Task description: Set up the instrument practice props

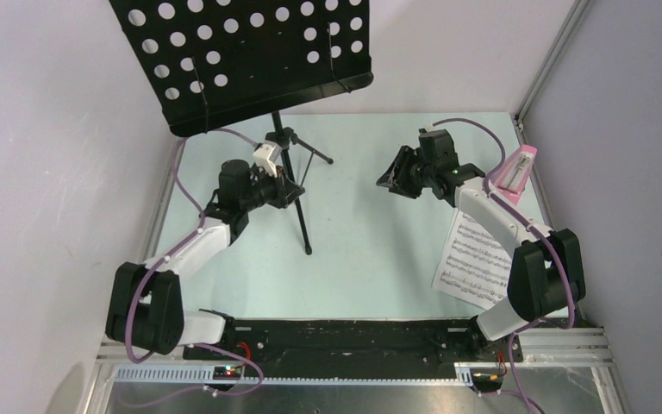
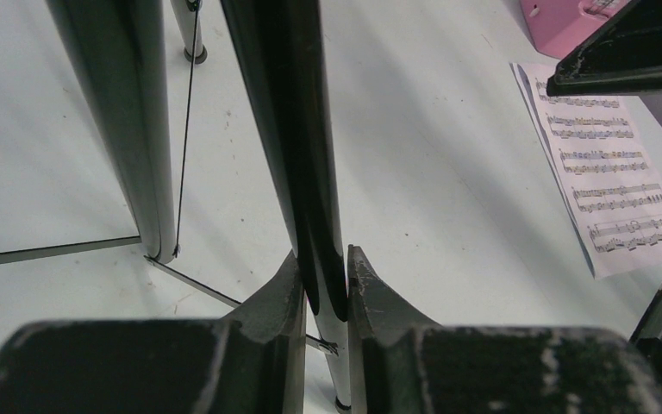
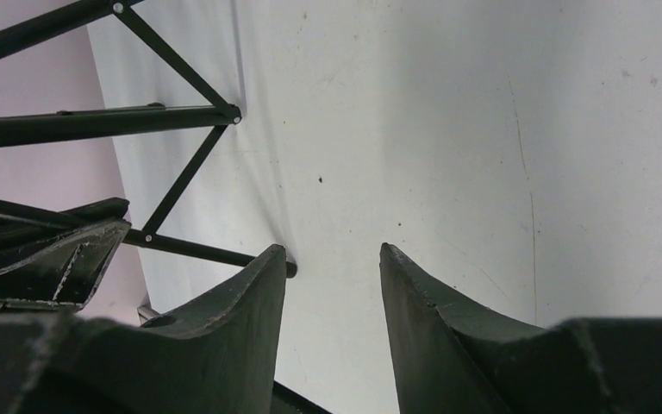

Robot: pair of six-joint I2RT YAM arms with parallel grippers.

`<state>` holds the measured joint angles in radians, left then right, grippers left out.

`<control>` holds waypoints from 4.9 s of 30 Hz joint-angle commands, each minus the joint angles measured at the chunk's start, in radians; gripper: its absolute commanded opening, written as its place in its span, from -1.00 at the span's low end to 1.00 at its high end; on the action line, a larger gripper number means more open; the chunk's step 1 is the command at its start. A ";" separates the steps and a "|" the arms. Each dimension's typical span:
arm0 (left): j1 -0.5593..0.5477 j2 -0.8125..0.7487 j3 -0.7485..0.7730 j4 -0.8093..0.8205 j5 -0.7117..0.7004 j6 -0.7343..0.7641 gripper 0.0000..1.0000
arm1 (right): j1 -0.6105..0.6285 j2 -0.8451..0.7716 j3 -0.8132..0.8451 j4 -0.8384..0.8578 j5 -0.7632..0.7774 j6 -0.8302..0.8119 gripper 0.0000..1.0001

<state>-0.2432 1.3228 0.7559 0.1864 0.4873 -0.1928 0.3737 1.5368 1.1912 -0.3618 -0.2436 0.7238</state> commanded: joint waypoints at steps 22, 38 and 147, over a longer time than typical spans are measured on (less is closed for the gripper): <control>0.028 -0.025 0.074 -0.099 -0.054 0.159 0.39 | -0.225 -0.108 -0.141 -0.353 0.481 -0.045 0.74; 0.028 -0.290 -0.037 -0.123 -0.023 0.056 0.56 | -0.229 0.049 -0.183 -0.353 0.630 -0.168 0.64; -0.478 0.614 0.527 -0.051 0.034 -0.308 0.43 | -0.071 0.086 -0.006 -0.029 0.005 0.020 -1.00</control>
<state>-0.7006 1.9072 1.2179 0.0917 0.4946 -0.4709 0.3038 1.6604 1.1687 -0.4183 -0.2020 0.7410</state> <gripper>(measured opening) 0.721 0.009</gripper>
